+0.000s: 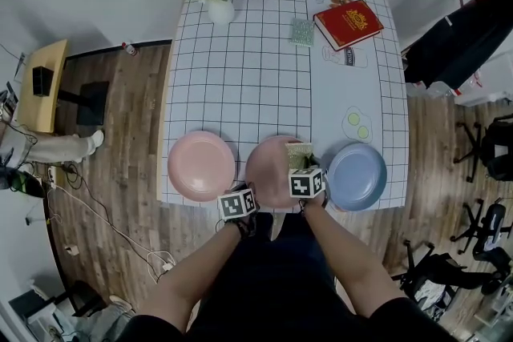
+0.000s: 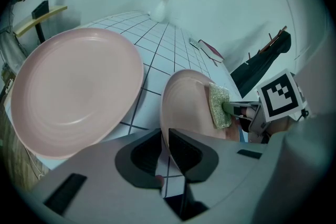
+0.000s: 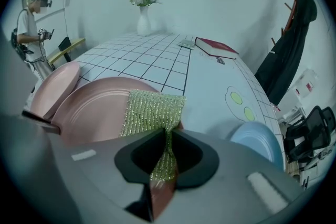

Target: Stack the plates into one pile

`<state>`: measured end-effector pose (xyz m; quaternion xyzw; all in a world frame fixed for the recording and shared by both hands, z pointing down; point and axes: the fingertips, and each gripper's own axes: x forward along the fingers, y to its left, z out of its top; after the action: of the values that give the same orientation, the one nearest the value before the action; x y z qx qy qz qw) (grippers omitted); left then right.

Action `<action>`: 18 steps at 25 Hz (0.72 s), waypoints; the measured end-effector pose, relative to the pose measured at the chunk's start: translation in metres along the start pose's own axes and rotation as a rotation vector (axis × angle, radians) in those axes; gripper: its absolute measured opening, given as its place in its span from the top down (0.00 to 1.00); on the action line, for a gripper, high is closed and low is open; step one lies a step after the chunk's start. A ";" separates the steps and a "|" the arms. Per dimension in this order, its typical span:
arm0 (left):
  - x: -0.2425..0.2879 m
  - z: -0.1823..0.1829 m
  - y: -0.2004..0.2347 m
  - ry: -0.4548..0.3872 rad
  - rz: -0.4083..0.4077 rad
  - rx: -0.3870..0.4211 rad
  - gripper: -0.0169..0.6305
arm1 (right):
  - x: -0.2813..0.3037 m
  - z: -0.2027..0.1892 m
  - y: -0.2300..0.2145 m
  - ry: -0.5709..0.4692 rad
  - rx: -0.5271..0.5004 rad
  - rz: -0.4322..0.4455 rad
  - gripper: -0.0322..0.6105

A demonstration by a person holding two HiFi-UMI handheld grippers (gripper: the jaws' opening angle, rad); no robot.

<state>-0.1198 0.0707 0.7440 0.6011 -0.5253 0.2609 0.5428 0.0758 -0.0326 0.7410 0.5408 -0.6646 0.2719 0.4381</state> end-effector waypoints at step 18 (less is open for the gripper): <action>0.000 0.000 -0.002 0.001 -0.015 0.036 0.91 | 0.018 0.046 0.058 -0.045 -0.082 0.146 0.86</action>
<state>-0.1183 0.0710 0.7431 0.6148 -0.5156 0.2665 0.5340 0.0065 -0.0643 0.7412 0.4785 -0.7224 0.2637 0.4238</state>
